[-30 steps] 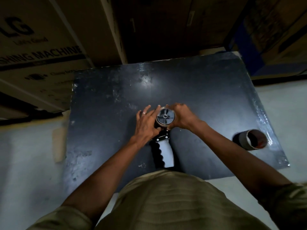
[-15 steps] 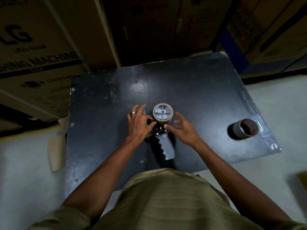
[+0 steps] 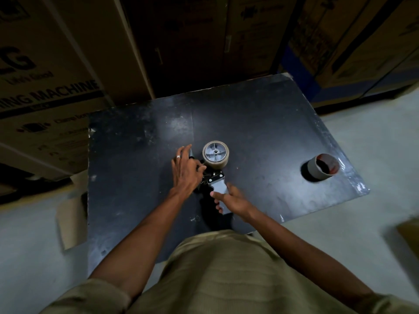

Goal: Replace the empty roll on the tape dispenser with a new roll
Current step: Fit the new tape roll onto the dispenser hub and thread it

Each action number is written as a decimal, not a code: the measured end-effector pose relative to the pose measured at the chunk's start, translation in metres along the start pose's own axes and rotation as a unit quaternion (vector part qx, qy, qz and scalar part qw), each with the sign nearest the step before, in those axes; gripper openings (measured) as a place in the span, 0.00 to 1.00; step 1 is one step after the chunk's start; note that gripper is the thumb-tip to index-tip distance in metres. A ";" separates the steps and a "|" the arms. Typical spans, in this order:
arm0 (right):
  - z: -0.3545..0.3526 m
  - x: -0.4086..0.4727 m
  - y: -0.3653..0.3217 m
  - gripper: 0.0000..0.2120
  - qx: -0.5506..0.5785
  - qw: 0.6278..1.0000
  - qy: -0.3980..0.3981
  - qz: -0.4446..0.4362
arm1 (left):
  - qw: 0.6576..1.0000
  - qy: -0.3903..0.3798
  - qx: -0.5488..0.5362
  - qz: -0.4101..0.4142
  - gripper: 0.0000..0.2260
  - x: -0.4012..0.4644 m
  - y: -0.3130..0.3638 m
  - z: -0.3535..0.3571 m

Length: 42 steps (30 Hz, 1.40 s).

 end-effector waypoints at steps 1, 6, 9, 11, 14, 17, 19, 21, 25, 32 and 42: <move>-0.001 0.001 0.002 0.17 0.002 1.000 0.011 -0.007 | 1.000 0.000 -0.001 0.000 0.06 0.000 0.000 -0.001; 0.000 0.002 0.008 0.18 0.011 0.999 0.048 -0.020 | 1.000 0.005 -0.005 0.020 0.04 -0.003 -0.002 -0.003; 0.002 0.004 0.011 0.19 0.019 0.998 0.053 -0.020 | 1.000 0.003 -0.008 0.028 0.05 -0.005 -0.004 -0.002; 0.003 0.006 0.012 0.20 0.022 0.998 0.056 -0.019 | 1.000 0.002 -0.014 0.022 0.05 -0.006 -0.008 -0.001; 0.003 0.006 0.012 0.23 0.027 0.997 0.062 -0.027 | 0.999 0.017 -0.018 0.032 0.06 -0.010 -0.014 0.000; 0.003 0.004 0.011 0.26 0.023 0.997 0.058 -0.042 | 0.997 0.040 -0.020 0.057 0.06 -0.017 -0.015 -0.001; 0.002 0.003 0.010 0.26 0.024 0.997 0.060 -0.043 | 0.996 0.050 -0.015 0.067 0.05 -0.022 -0.014 -0.002; 0.000 0.005 0.010 0.26 0.029 0.997 0.064 -0.044 | 0.995 0.063 -0.005 0.082 0.05 -0.026 -0.013 -0.003; -0.002 0.008 0.012 0.27 0.036 0.997 0.055 -0.040 | 0.993 0.073 -0.005 0.093 0.03 -0.036 -0.019 -0.001; -0.002 0.011 0.014 0.25 0.054 0.997 0.055 -0.031 | 0.993 0.103 -0.043 0.050 0.02 -0.057 -0.037 -0.002; -0.002 0.015 0.015 0.24 0.072 0.995 0.061 -0.021 | 0.990 0.125 -0.052 0.033 0.01 -0.077 -0.068 0.003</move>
Point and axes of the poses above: each hand's wrist, its own x-axis towards the middle knuckle, its own z-axis out of the palm, y = z × x, the point moved 7 cm from there along x, towards the middle knuckle, and after that the axes turned 8 degrees about -y, right-handed, at the moved point
